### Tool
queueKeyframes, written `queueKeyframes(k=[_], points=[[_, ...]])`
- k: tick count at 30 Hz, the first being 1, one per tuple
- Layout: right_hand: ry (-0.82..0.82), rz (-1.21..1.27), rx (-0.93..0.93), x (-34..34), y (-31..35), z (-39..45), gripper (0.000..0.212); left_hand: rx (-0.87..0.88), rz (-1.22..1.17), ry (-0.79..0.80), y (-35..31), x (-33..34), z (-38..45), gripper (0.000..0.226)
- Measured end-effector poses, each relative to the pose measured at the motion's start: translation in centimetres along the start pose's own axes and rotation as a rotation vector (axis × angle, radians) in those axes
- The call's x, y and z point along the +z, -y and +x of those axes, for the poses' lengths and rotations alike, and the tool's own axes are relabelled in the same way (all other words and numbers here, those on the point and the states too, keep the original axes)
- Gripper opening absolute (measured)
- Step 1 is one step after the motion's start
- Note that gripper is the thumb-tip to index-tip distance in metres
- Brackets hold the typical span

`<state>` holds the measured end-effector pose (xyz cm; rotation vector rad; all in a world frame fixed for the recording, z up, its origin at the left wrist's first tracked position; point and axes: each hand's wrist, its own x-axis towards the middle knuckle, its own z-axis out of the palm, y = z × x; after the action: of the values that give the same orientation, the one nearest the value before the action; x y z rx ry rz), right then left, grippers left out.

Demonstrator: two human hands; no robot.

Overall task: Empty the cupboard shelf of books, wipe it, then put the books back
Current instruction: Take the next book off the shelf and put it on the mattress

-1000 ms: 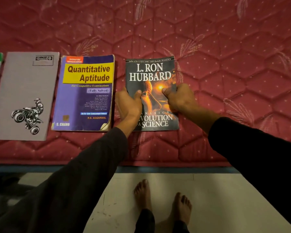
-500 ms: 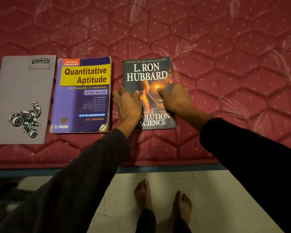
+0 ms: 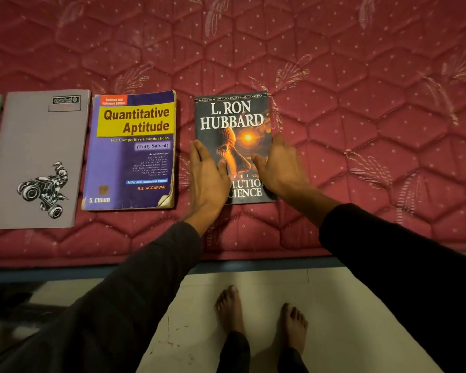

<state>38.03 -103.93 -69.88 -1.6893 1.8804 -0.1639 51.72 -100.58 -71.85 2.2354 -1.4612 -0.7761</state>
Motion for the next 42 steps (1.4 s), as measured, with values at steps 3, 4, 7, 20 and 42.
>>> queueKeyframes(k=[3,4,7,20,42], points=[[-0.128,-0.198,-0.153,-0.2,-0.4,-0.6,0.048,0.095,0.082,0.033,0.0,-0.1,-0.6,0.071],[-0.164,-0.214,-0.185,-0.4,-0.5,-0.8,0.05,0.123,0.104,0.042,-0.2,-0.2,-0.7,0.071],[-0.195,-0.209,-0.249,-0.9,-0.4,-0.8,0.059,0.205,0.149,0.039,-0.8,-0.6,-1.1,0.071],[-0.189,-0.232,-0.297,-6.0,-0.4,-3.0,0.068,0.428,0.249,-0.017,-6.0,-3.7,-2.4,0.063],[-0.427,-0.247,-0.044,-16.8,-4.2,-13.8,0.076,0.787,0.171,0.004,-17.7,-7.5,-10.4,0.061]])
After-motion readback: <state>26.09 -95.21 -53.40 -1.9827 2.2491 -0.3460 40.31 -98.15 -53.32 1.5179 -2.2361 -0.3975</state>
